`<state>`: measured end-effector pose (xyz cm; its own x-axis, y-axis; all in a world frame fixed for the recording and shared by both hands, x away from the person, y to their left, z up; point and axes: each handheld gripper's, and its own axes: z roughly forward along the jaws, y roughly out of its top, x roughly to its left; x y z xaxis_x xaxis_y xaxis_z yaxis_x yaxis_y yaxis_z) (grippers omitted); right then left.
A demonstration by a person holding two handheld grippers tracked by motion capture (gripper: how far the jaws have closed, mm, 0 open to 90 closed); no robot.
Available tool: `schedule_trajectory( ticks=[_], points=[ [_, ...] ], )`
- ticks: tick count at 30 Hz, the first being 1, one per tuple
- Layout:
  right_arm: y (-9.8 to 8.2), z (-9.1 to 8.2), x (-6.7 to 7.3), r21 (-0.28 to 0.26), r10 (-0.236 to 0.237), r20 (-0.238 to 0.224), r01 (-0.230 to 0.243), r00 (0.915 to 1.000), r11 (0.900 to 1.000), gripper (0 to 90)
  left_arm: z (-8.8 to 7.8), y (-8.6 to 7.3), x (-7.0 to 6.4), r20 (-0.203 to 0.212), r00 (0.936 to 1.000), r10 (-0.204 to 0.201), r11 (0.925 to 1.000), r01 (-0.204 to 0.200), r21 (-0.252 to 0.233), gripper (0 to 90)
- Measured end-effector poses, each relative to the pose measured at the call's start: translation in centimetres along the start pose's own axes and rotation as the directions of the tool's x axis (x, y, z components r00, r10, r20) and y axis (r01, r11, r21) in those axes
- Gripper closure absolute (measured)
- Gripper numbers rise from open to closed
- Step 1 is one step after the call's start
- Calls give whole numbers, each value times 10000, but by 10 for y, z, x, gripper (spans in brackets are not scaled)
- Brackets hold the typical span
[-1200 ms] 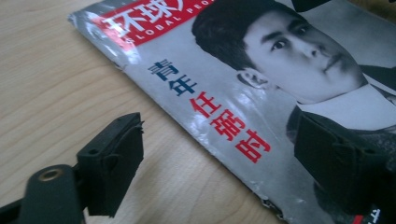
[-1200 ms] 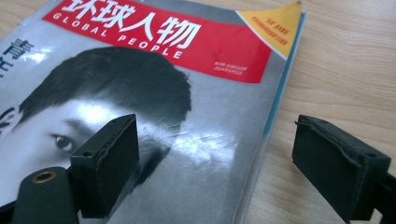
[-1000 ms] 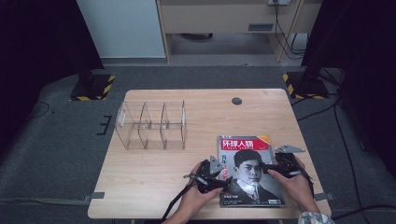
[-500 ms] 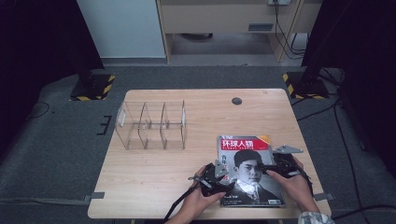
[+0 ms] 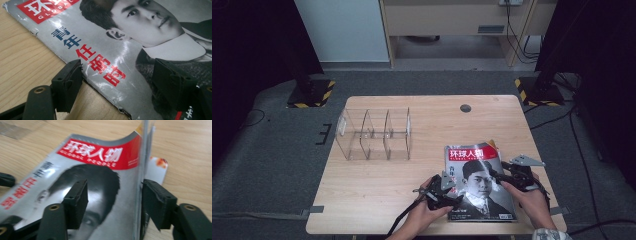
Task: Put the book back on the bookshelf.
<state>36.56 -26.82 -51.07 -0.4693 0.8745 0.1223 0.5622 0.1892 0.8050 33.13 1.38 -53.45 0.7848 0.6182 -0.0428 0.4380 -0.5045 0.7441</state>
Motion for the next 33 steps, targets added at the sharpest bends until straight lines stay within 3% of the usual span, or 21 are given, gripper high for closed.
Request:
schedule_trajectory(
  ticks=[7,14,15,17,24,33],
  points=[
    [2,-7,9,-361,-157,-804,128,9966,9993,500,0,0,0,3,10000,-18,10000,18,4,235],
    [-2,-3,8,-133,-494,-289,490,9984,9987,497,0,0,0,0,10000,-18,10000,18,4,235],
    [-5,0,7,339,-789,-35,790,9969,9963,497,0,0,0,0,10000,-21,10000,21,3,235],
    [-6,1,7,406,-856,4,855,9963,9955,497,0,0,0,-2,10000,-25,10000,25,0,235],
    [-8,-5,7,688,-1168,-12,1166,9932,9908,551,0,0,0,3,10000,-23,10000,23,3,236],
    [-1,-8,16,-70,-1333,-648,1331,9890,9911,557,0,0,0,-2,10000,-1,10000,1,3,237]
  ],
)
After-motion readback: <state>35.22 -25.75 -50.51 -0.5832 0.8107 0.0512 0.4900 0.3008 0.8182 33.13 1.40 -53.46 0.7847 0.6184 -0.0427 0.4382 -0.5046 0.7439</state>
